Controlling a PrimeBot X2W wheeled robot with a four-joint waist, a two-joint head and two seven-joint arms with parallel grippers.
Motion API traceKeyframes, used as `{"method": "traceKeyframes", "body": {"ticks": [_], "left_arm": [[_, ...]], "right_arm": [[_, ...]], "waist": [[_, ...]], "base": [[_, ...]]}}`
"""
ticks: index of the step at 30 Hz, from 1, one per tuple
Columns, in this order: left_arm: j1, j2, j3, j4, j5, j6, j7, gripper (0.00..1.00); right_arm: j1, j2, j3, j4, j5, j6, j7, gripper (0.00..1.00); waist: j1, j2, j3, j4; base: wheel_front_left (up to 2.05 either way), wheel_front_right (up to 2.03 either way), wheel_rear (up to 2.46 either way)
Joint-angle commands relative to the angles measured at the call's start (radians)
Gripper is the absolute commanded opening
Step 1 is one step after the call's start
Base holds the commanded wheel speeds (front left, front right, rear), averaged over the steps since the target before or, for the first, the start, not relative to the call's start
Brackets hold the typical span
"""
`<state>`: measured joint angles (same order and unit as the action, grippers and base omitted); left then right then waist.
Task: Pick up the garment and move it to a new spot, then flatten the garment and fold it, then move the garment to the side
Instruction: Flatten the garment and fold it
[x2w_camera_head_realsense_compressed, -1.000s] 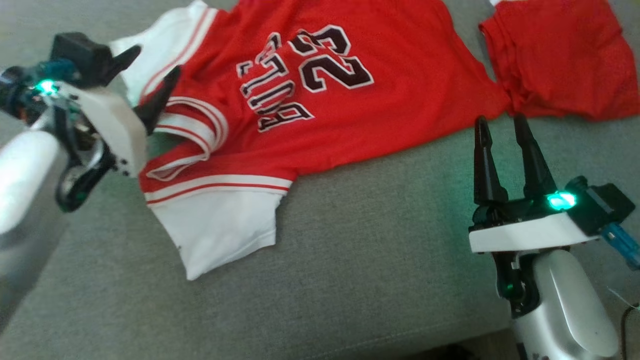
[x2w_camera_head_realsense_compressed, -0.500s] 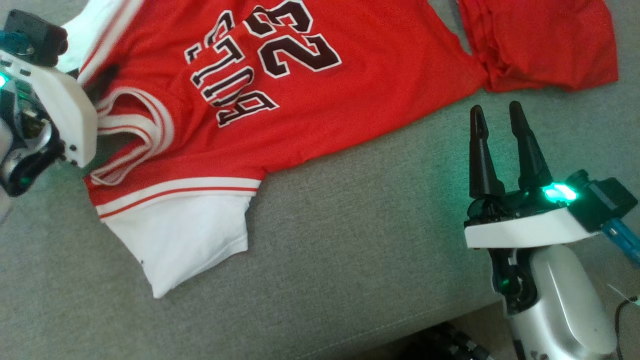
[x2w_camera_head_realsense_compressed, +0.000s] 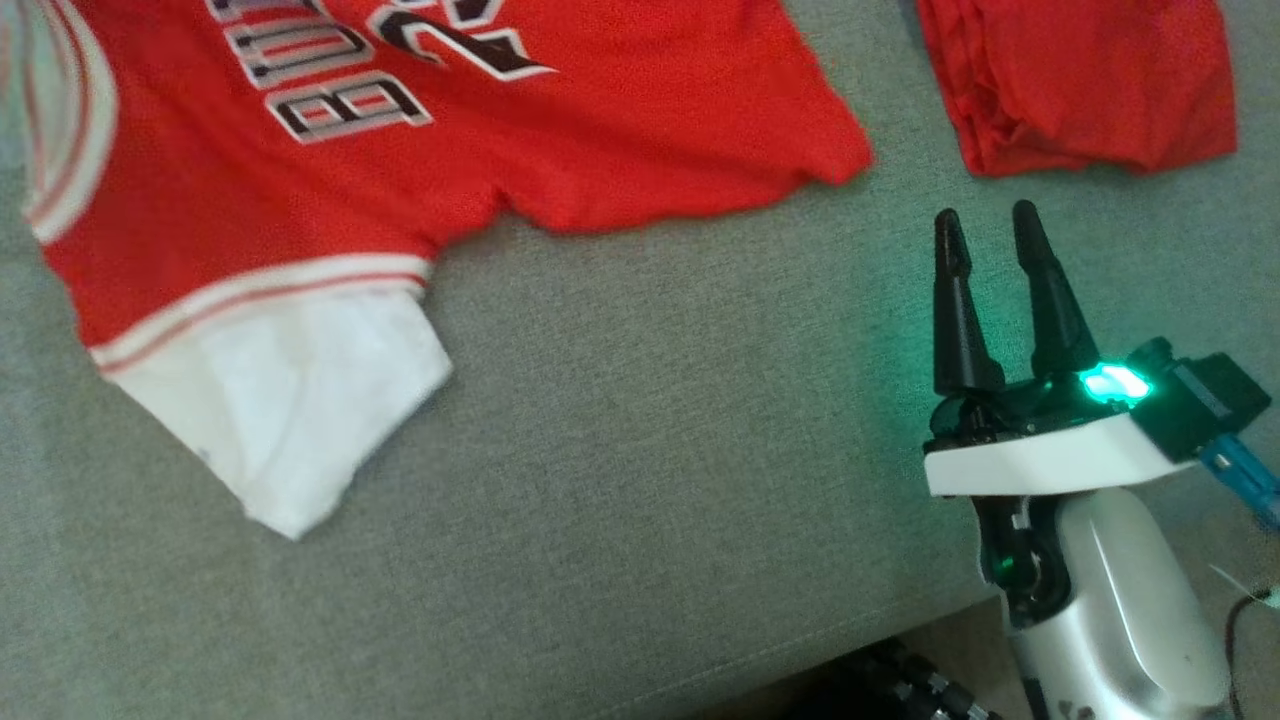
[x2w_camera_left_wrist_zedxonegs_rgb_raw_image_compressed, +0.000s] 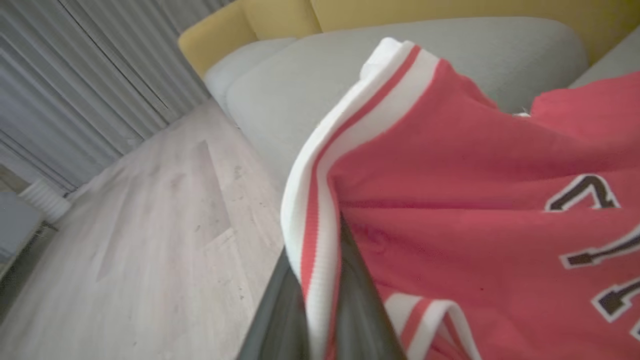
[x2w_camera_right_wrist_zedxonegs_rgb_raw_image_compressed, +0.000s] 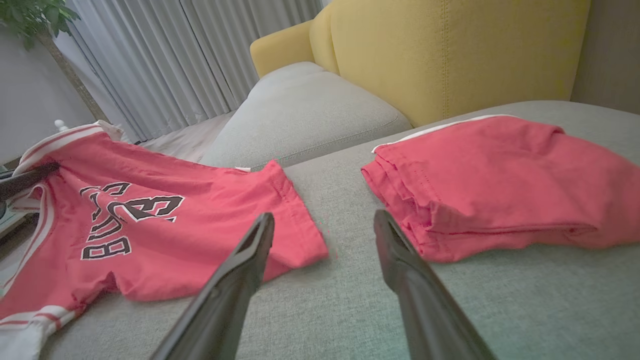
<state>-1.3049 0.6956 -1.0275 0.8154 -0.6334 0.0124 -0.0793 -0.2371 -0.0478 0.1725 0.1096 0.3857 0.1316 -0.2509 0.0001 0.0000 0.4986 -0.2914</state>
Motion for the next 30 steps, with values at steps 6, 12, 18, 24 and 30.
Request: {"method": "traceKeyframes", "body": {"ticks": [6, 12, 18, 24, 30], "left_arm": [[-0.125, -0.018, 0.059, 0.113, 0.048, 0.069, -0.125, 1.0], [-0.106, -0.083, 0.072, 0.143, 0.042, 0.062, -0.175, 1.0], [0.017, -0.126, 0.147, 0.045, 0.012, 0.078, -0.182, 1.0], [0.221, -0.156, 0.252, -0.13, 0.0, 0.12, -0.182, 1.0], [0.524, -0.22, 0.378, -0.346, 0.007, 0.181, -0.182, 1.0]], "right_arm": [[-0.026, -0.002, 0.029, -0.03, -0.006, -0.001, -0.011, 1.0], [-0.024, -0.002, 0.022, -0.022, -0.02, -0.001, -0.011, 1.0], [-0.029, -0.002, 0.014, -0.001, -0.049, -0.001, -0.011, 1.0], [-0.021, -0.002, 0.001, 0.027, -0.074, -0.001, -0.011, 1.0], [0.007, -0.002, -0.027, 0.069, -0.099, -0.001, -0.011, 1.0]], "waist": [[-0.0001, 0.0, 0.005, -0.003], [-0.0001, 0.0, -0.017, 0.037], [-0.0001, 0.0, -0.093, 0.102], [-0.0001, 0.0, -0.17, 0.168], [-0.0001, 0.0, -0.251, 0.252]], "base": [[0.0, 0.0, 0.0], [0.0, 0.0, 0.0], [0.0, 0.0, 0.0], [0.0, 0.0, 0.0], [0.0, 0.0, 0.0]]}}
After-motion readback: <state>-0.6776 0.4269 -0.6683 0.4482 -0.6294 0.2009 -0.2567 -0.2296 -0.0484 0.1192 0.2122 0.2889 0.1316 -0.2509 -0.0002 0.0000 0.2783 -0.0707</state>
